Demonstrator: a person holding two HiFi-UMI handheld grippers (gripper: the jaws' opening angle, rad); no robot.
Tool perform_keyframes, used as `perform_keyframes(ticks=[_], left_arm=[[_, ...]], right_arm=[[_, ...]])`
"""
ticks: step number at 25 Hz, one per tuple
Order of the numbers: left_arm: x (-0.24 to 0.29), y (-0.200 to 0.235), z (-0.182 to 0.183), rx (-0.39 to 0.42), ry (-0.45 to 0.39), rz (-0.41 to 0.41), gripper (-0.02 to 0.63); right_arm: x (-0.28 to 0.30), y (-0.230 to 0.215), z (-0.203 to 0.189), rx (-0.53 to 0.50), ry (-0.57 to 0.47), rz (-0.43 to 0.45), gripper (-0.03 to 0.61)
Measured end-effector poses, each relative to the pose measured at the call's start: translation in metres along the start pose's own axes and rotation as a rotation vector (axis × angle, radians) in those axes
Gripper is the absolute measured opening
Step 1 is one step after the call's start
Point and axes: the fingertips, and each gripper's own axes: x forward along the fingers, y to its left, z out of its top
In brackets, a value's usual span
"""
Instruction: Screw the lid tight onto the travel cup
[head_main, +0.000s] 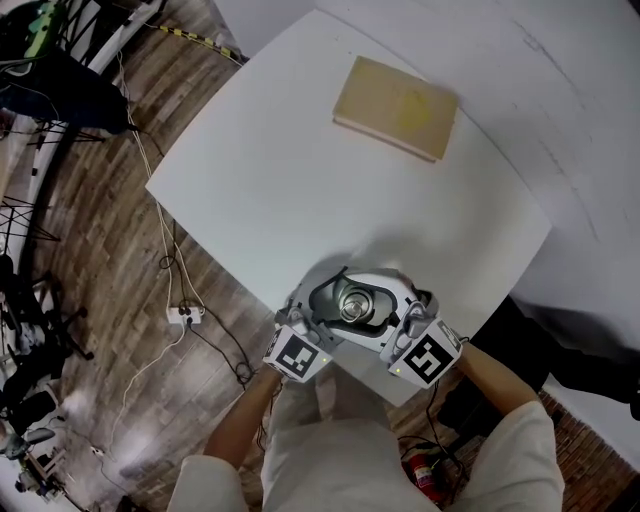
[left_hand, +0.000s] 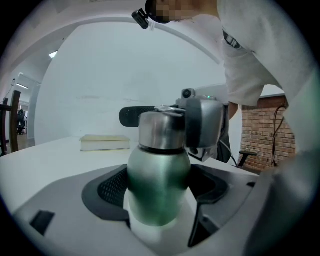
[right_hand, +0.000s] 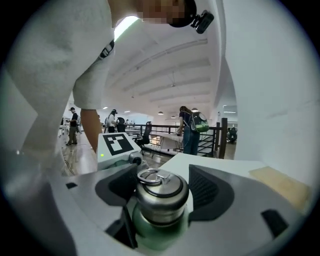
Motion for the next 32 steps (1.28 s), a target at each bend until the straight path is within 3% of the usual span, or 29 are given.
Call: perform_keyframes(ticks=[7, 12, 17, 25, 32], left_arm=[[-0.001, 0.001, 0.000, -0.003, -0.001, 0.000, 0.350], [-0.001, 0.001, -0.001, -0.002, -0.001, 0.001, 0.350], [-0.005, 0.001, -0.001, -0.002, -0.004, 0.000, 0.350], [-0.005, 0.000, 0.000, -0.003, -0.002, 0.000, 0.350], [-0.004, 0.001, 0.000, 0.002, -0.005, 0.004, 0.350]], right_arm=[[0.004, 0.008, -0.001, -0.074, 0.032, 0.193, 0.266], [0.004, 0.008, -0.003, -0.055, 0.015, 0.202, 0.253], [0.007, 0.003, 0.001, -0.017, -0.022, 0.067, 0.253], [0.002, -0.013, -0.005, 0.128, -0.034, -0.315, 0.253], [-0.003, -0.022, -0.009, 0.180, -0.034, -0.548, 0.253]])
